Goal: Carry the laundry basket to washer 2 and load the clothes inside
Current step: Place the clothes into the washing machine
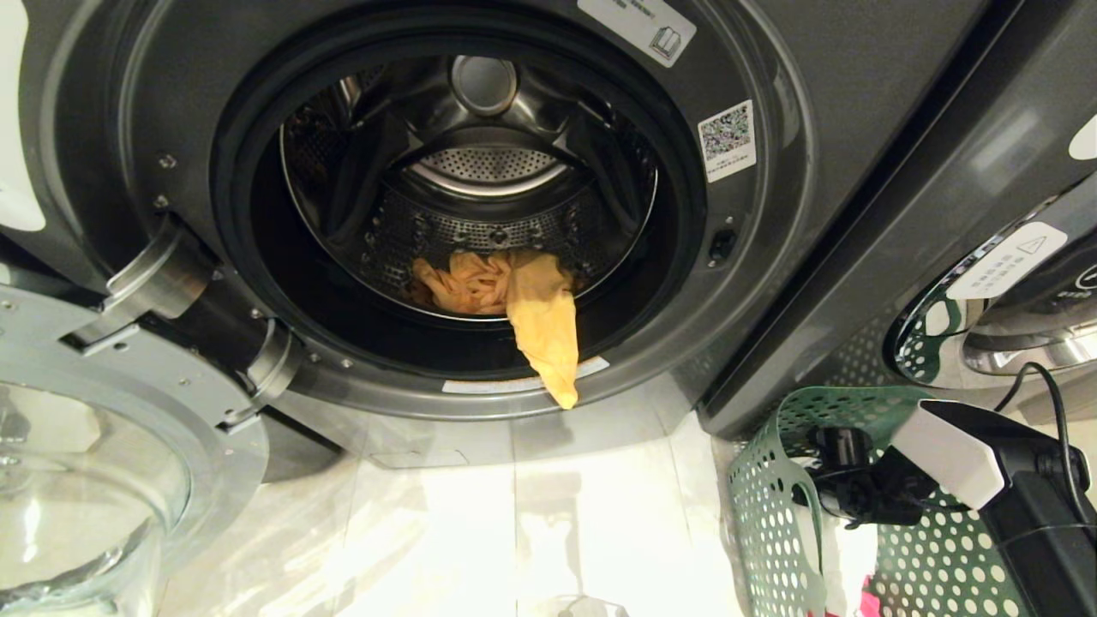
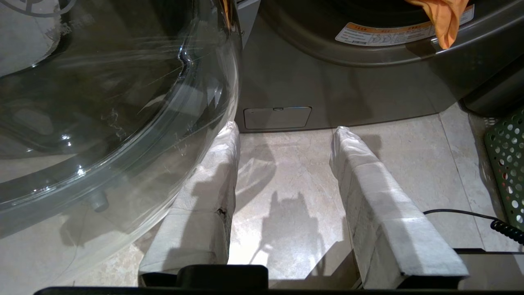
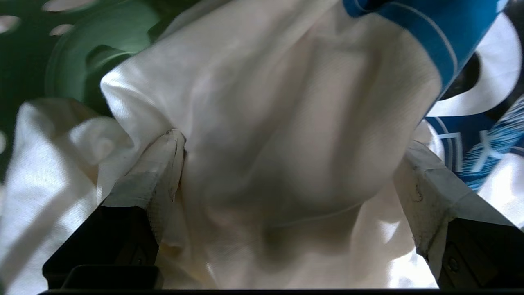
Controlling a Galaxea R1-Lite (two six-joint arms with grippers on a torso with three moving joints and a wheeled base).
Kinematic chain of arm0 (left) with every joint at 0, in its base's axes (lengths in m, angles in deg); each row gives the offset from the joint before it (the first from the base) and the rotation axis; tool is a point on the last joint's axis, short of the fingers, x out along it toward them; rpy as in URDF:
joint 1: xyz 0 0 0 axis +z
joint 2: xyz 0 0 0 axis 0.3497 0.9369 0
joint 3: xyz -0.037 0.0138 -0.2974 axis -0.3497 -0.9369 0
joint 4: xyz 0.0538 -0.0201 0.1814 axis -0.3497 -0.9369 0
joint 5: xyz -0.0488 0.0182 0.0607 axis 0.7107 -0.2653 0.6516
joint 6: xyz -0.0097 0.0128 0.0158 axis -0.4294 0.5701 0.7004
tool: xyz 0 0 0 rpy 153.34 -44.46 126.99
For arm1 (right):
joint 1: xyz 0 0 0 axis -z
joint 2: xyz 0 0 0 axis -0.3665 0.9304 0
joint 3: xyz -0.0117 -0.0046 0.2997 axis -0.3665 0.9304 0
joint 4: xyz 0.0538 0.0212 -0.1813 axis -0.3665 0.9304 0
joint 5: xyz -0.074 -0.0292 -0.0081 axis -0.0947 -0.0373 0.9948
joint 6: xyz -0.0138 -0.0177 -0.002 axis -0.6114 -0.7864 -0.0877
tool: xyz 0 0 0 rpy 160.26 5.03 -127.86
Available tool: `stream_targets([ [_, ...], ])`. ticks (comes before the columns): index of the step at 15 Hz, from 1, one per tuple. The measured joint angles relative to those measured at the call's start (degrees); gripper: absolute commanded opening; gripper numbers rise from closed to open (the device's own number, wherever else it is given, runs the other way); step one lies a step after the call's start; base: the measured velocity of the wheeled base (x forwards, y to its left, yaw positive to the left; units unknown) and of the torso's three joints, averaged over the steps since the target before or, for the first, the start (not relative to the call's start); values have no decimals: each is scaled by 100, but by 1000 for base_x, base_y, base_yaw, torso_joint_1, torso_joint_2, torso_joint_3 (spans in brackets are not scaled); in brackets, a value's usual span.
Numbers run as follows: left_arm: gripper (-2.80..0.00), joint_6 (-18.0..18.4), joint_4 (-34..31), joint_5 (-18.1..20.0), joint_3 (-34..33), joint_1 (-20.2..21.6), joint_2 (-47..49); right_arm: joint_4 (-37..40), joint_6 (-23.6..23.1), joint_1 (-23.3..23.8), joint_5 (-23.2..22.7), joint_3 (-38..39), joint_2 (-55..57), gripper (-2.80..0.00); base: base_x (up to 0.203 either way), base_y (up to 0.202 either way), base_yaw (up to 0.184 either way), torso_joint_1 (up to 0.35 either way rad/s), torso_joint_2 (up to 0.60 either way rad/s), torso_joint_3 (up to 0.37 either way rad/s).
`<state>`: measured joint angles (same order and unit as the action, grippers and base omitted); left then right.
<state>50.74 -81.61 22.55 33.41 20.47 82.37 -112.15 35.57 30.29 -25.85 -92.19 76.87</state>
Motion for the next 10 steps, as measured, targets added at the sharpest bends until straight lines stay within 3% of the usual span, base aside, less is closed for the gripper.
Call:
stream_targets([
  [2,-280,0,0,-1,0,0,0,0,-65,87,346,-107,122,0,0,0,0,0,0,0],
  [8,-280,0,0,0,0,0,0,28,-305,138,360,-307,478,0,0,0,0,0,0,0],
  [9,-280,0,0,-2,-2,0,0,33,-306,129,359,-362,544,-280,0,0,0,0,0,0],
  [10,-280,0,0,-2,-2,0,0,34,-310,127,357,-418,607,-280,0,0,0,0,0,0],
])
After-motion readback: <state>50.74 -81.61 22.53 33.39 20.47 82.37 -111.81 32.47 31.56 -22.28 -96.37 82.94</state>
